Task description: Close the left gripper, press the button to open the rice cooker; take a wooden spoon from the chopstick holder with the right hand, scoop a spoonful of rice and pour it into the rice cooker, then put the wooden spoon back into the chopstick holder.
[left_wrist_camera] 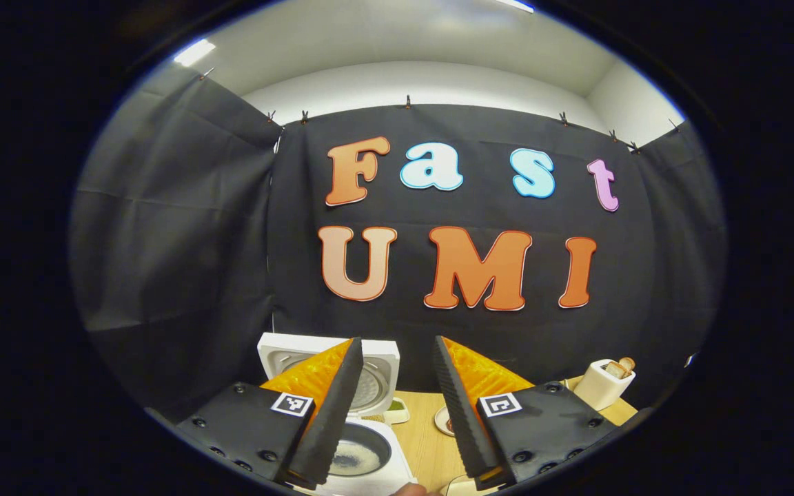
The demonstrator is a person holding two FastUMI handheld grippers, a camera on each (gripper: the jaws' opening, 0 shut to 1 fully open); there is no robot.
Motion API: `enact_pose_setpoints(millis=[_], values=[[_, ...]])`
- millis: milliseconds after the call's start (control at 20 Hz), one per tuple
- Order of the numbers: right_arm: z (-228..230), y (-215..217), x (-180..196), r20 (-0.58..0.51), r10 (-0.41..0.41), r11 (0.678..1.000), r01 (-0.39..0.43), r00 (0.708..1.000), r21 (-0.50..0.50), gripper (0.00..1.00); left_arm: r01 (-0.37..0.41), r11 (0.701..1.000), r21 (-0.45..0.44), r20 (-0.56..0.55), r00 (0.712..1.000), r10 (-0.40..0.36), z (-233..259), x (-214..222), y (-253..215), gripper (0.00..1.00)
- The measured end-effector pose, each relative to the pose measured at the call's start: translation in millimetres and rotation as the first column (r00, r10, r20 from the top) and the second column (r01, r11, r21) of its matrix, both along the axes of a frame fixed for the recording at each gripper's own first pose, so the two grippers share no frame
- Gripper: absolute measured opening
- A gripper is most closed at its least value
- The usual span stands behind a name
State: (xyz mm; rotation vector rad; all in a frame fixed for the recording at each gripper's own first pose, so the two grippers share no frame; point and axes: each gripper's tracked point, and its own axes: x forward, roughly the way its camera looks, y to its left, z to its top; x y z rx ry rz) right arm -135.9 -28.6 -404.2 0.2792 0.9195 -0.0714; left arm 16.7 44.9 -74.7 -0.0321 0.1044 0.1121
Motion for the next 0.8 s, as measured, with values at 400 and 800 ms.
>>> enact_pose_setpoints(millis=[400,800], values=[[-7,21,-3,-0.031,-0.16,0.961,0.163,0.987,0.222,0.45,-0.005,1.0,0.012,0.005,1.0,0.005,0,-3,1,0.72],[-5,26,-13,-0.074,-0.282,0.923,0.291,0.957,0.253,0.18,-0.006,1.0,0.001,0.007,1.0,0.006,-6,-1,6,0.75]])
